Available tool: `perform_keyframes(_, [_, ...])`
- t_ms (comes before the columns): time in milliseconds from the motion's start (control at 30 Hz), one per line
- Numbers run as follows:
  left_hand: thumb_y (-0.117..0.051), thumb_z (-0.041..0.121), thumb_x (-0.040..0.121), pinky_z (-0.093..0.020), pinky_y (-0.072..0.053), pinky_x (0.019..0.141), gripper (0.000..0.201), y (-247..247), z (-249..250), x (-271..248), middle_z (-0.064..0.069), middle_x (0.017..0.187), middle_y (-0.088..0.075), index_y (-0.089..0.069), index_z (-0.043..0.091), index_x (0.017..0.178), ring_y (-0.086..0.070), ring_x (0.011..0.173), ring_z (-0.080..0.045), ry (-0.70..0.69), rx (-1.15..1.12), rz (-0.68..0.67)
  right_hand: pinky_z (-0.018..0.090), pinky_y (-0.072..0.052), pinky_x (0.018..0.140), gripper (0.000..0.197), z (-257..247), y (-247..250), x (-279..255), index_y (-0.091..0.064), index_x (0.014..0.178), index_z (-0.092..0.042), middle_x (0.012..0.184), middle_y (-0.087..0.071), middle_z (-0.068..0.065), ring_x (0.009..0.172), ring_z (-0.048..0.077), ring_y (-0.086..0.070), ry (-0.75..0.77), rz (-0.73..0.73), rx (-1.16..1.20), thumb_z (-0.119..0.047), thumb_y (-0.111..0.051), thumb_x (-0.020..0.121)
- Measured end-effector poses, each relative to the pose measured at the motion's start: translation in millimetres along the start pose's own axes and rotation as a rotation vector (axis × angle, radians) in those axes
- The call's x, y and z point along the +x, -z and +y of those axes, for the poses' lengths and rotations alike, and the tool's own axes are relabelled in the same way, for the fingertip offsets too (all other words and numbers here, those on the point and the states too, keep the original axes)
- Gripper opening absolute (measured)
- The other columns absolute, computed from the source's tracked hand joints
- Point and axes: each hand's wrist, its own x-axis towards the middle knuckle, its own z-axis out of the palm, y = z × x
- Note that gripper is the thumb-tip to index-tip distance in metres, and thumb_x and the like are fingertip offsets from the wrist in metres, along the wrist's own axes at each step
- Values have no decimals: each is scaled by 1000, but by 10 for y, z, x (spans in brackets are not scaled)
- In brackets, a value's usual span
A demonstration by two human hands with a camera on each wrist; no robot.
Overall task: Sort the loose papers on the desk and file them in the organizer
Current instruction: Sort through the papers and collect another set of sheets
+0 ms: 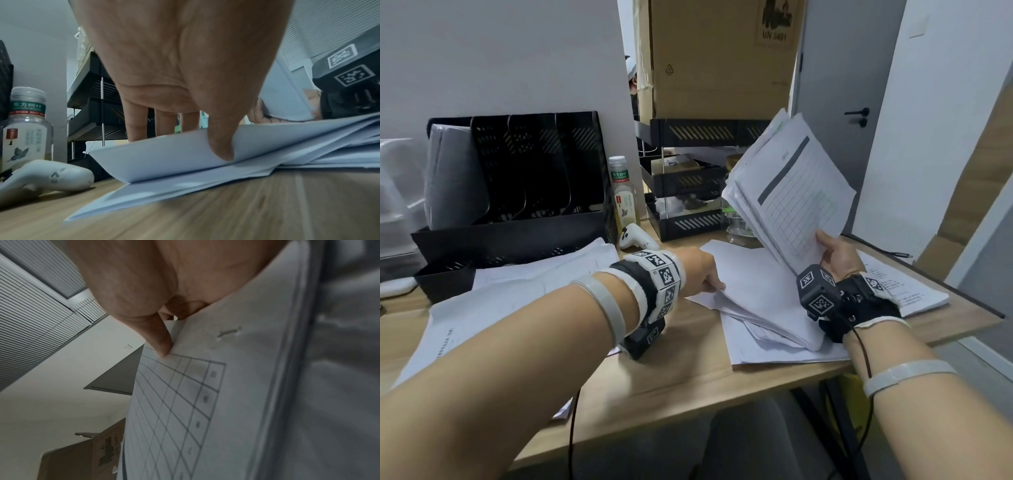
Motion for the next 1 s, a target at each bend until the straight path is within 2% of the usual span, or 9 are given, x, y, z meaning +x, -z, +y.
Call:
perform_keyframes(133, [-72, 64, 83, -32, -53, 95, 54, -35, -90, 39, 6, 122, -70, -64, 48, 134, -65, 111, -22, -13, -7, -30, 37, -57, 41, 40, -4, 14, -14, -54, 140, -9, 76, -78, 8, 54, 24, -75, -2, 0, 41, -26, -49, 104])
perform_keyframes(267, [-81, 66, 71, -29, -47, 105, 74, -10, -28, -10, 8, 137, -66, -62, 44, 138, -60, 126, -18, -94, -53, -26, 38, -57, 39, 41, 3, 5, -44, -53, 141, -10, 65, -77, 6, 51, 23, -74, -5, -19, 33, -26, -48, 104])
perform_keyframes(400, [-79, 50, 84, -21, -45, 89, 60, 68, 106, -21, 6, 128, -73, -62, 40, 140, -66, 110, -10, -236, -7, -1, 41, -58, 42, 45, -3, 1, -47, -52, 144, -12, 97, -76, 10, 60, 26, -76, -36, -22, 20, -29, -51, 102])
perform_keyframes(500, [-70, 22, 90, -20, -41, 84, 59, 67, 171, -3, 5, 129, -72, -58, 37, 145, -66, 116, -16, -288, 116, 25, 43, -60, 47, 46, -8, -17, -63, -52, 144, -14, 135, -63, 11, 90, 31, -69, -62, -9, 11, -30, -53, 101])
perform_keyframes(700, [-55, 19, 101, -25, -45, 93, 45, 16, 152, 39, 3, 130, -72, -60, 34, 144, -63, 118, -21, -318, 94, 82, 43, -60, 50, 46, -26, -29, -76, -53, 144, -16, 140, -60, 10, 99, 31, -65, -44, 9, 18, -29, -55, 100])
perform_keyframes(833, [-58, 22, 101, -38, -55, 95, 32, 57, -19, 55, -1, 114, -78, -74, 30, 127, -70, 103, -26, -259, 30, 177, 42, -61, 50, 44, -37, -20, -94, -52, 144, -15, 134, -64, 11, 92, 31, -69, 12, 9, 61, -26, -52, 101])
perform_keyframes(900, [-57, 23, 101, -38, -55, 84, 20, 118, -110, 40, 0, 95, -77, -76, 20, 107, -70, 89, -27, -204, -14, 266, 39, -60, 48, 34, -57, -27, -121, -58, 134, -13, 108, -76, 9, 75, 28, -76, 49, 0, 103, -24, -51, 102])
perform_keyframes(933, [-56, 21, 102, -35, -53, 77, 18, 136, -183, 46, 3, 84, -72, -71, 16, 93, -67, 82, -27, -167, -65, 334, 36, -60, 46, 27, -67, -30, -139, -60, 125, -13, 94, -78, 7, 68, 26, -76, 60, 5, 115, -24, -50, 103])
perform_keyframes(1000, [-55, 18, 103, -29, -45, 70, 24, 190, -320, 12, 6, 74, -59, -56, 18, 79, -62, 76, -24, -65, -232, 511, 36, -60, 53, 28, -86, -36, -150, -58, 127, -13, 97, -75, 6, 78, 28, -71, 83, 21, 122, -23, -48, 104])
